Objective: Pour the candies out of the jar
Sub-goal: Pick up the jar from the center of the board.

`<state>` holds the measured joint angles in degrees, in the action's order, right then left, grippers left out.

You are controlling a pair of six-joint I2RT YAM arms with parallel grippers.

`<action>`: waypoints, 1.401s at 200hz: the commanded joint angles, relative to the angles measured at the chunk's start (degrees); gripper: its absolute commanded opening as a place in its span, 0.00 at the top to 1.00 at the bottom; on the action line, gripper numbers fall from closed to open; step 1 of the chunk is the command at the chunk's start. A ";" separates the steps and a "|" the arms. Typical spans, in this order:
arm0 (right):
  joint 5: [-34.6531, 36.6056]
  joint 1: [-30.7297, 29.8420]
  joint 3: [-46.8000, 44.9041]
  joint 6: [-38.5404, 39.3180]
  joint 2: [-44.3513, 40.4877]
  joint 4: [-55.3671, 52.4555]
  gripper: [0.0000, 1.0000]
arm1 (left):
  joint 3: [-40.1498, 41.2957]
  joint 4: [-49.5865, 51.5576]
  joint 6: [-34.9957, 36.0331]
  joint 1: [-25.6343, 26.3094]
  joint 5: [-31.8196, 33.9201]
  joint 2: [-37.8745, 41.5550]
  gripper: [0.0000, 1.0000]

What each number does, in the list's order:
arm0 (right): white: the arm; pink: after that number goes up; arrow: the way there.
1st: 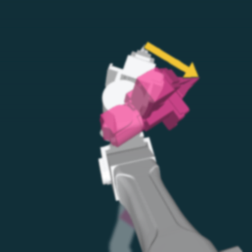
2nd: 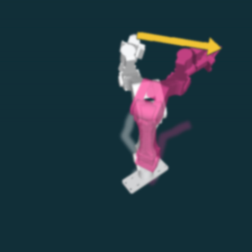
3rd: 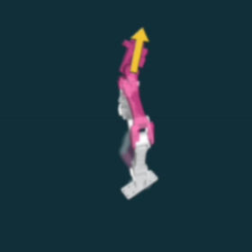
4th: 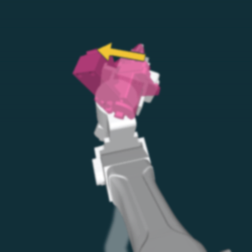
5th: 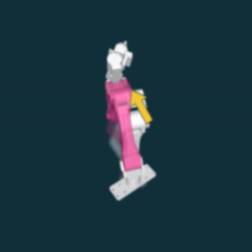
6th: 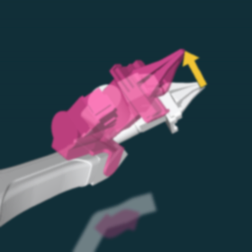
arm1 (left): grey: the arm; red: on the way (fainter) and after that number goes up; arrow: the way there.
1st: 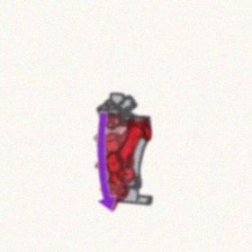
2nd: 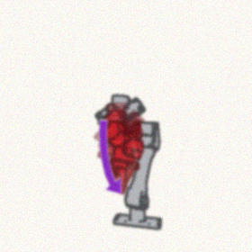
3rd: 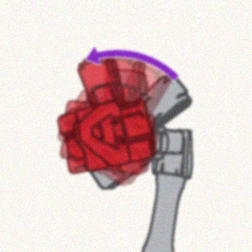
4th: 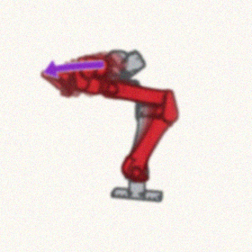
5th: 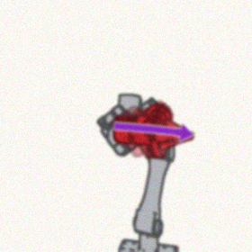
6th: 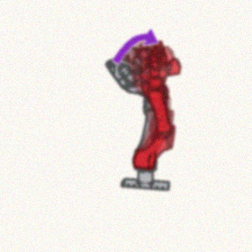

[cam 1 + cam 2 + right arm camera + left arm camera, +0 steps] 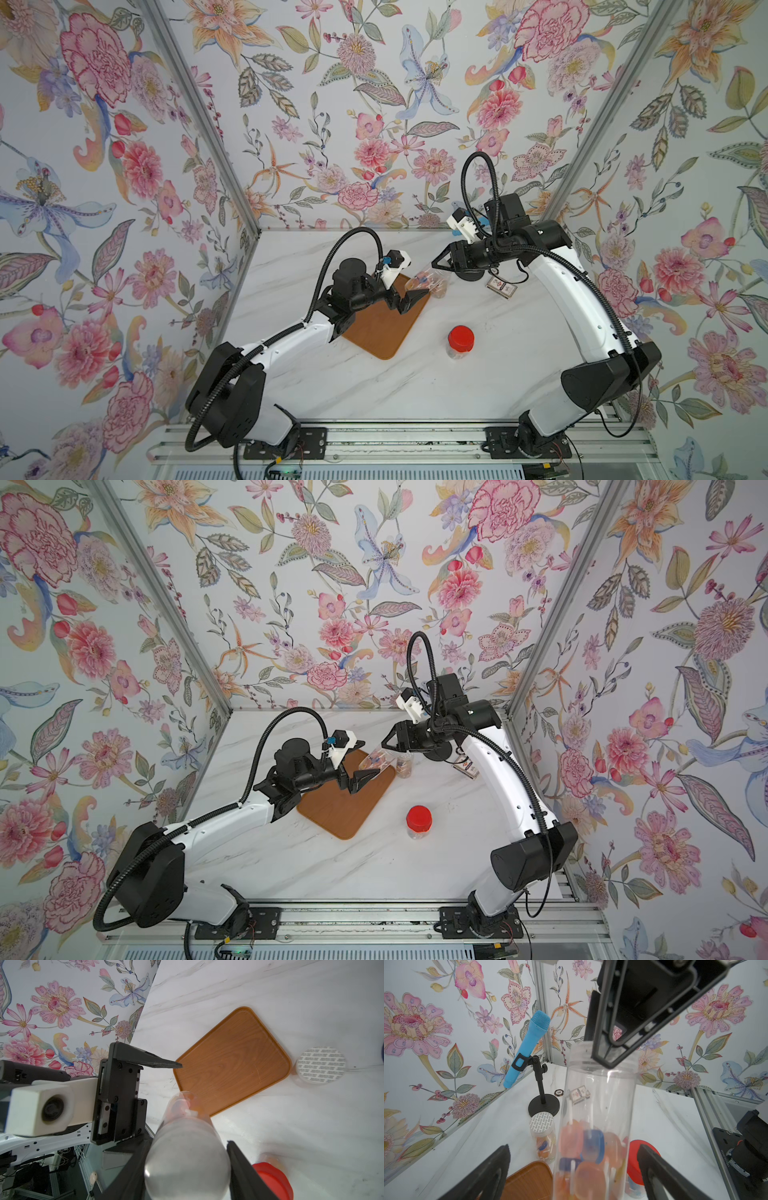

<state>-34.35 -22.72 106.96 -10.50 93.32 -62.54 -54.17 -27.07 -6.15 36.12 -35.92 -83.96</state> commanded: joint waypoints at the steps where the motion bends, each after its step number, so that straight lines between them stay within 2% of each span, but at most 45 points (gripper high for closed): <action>1: -3.00 -0.63 1.85 1.54 0.24 -1.19 0.62 | -2.71 0.09 2.11 0.68 -1.95 -1.73 0.03; 108: -6.87 1.13 0.90 1.62 -0.54 -1.00 0.64 | -4.85 3.11 1.93 1.19 -2.35 -4.17 0.11; 146: -6.78 1.26 -0.04 1.80 -0.75 -0.74 0.64 | -6.19 3.69 1.67 1.13 -2.31 -4.85 0.26; 198: -6.95 1.32 -1.04 1.07 -1.23 0.34 0.64 | -6.21 3.77 1.08 1.15 -2.00 -4.87 0.40; 222: -6.78 1.27 -2.13 -1.28 -1.81 2.82 0.58 | -6.22 3.61 0.29 1.31 -1.78 -4.58 0.49; 246: -5.44 1.38 -3.82 -4.59 -2.87 6.95 0.35 | -6.09 3.08 -0.34 1.41 -1.61 -4.27 0.58; 252: -4.44 1.46 -3.89 -5.30 -3.03 7.64 0.31 | -6.10 3.05 -0.43 1.41 -1.61 -4.24 0.65; 264: -1.95 1.78 -3.98 -7.01 -3.53 8.69 0.25 | -6.04 2.91 -0.82 1.41 -1.36 -4.12 0.86; 270: -0.59 1.99 -4.11 -8.05 -3.78 9.34 0.23 | -6.04 2.82 -1.03 1.41 -1.11 -4.15 0.90; 280: 1.11 2.08 -4.73 -10.16 -4.51 11.02 0.19 | -5.74 2.27 -1.54 1.41 -0.53 -3.94 0.90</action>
<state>-37.23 -21.21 103.24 -15.55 91.83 -56.03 -58.65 -22.59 -6.02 37.43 -38.11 -87.92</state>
